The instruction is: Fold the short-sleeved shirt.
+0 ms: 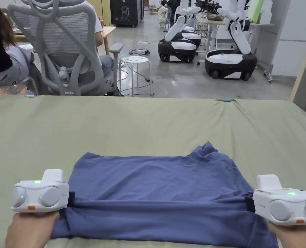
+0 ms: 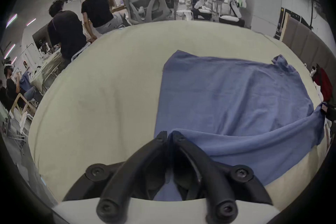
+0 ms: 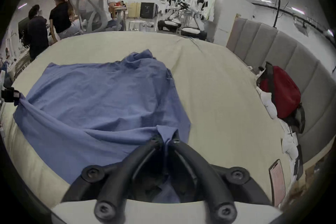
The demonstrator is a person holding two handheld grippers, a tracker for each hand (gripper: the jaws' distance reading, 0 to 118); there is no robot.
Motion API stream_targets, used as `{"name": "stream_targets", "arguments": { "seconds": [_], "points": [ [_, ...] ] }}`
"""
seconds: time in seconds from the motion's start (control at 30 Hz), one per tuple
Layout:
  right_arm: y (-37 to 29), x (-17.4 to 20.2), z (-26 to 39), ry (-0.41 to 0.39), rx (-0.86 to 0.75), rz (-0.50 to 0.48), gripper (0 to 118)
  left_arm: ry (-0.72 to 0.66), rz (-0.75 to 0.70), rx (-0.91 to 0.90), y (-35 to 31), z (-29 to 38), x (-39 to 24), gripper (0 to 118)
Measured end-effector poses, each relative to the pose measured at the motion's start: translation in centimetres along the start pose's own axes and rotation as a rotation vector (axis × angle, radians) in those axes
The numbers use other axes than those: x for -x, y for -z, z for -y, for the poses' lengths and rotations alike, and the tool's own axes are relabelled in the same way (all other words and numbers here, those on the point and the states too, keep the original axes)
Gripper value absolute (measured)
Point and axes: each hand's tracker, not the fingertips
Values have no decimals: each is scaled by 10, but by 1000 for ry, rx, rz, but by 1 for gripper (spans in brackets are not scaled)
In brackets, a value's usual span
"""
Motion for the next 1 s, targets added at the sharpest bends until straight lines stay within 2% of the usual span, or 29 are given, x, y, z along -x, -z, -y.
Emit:
{"name": "stream_targets", "arguments": {
  "seconds": [0.03, 0.07, 0.1, 0.23, 0.3, 0.33, 0.37, 0.4, 0.43, 0.47, 0.53, 0.6, 0.73, 0.87, 0.9, 0.93, 0.97, 1.0],
  "points": [
    [-7, 0, 0, 6, -2, 7, 76, -11, -39, -47, -10, 2, 0, 63],
    [-15, 2, 0, 5, -6, 5, 98, -11, -56, -96, -21, 5, -1, 83],
    [-28, 8, 1, -4, -39, -4, 103, -8, -55, -143, -34, 9, -3, 87],
    [-78, 50, 12, -85, -196, -30, 103, -9, -4, -285, -79, 33, -29, 87],
    [-100, 74, 23, -59, -254, -80, 103, -5, 49, -324, -100, 49, -45, 84],
    [-110, 82, 29, -54, -263, -116, 101, 12, 89, -327, -103, 57, -48, 77],
    [-116, 89, 35, -38, -269, -131, 88, 20, 89, -329, -110, 65, -54, 52],
    [-120, 96, 42, -31, -263, -143, 66, 25, 89, -323, -115, 74, -58, 26],
    [-124, 101, 50, -22, -261, -149, 29, 33, 111, -301, -116, 82, -59, 0],
    [-126, 105, 57, -14, -263, -155, 0, 27, 123, -288, -116, 88, -58, 0],
    [-127, 112, 68, -22, -255, -172, 0, 51, 191, -218, -116, 99, -53, 0],
    [-126, 117, 76, -23, -223, -186, 0, 43, 154, -197, -112, 108, -42, 0],
    [-128, 116, 85, -33, -218, -188, 0, -105, 134, -107, -95, 124, 6, 0],
    [-123, 109, 87, -54, -210, -182, 0, -213, 90, -107, -80, 123, 49, 0],
    [-120, 106, 85, -53, -203, -181, 0, -222, 76, -103, -73, 118, 57, 8],
    [-118, 103, 84, -53, -198, -178, 0, -216, 58, -95, -67, 111, 61, 30],
    [-116, 101, 83, -53, -195, -174, 0, -203, 48, -91, -61, 105, 62, 70],
    [-113, 99, 83, -48, -191, -170, 0, -189, 45, -84, -60, 98, 56, 89]
  ]
}}
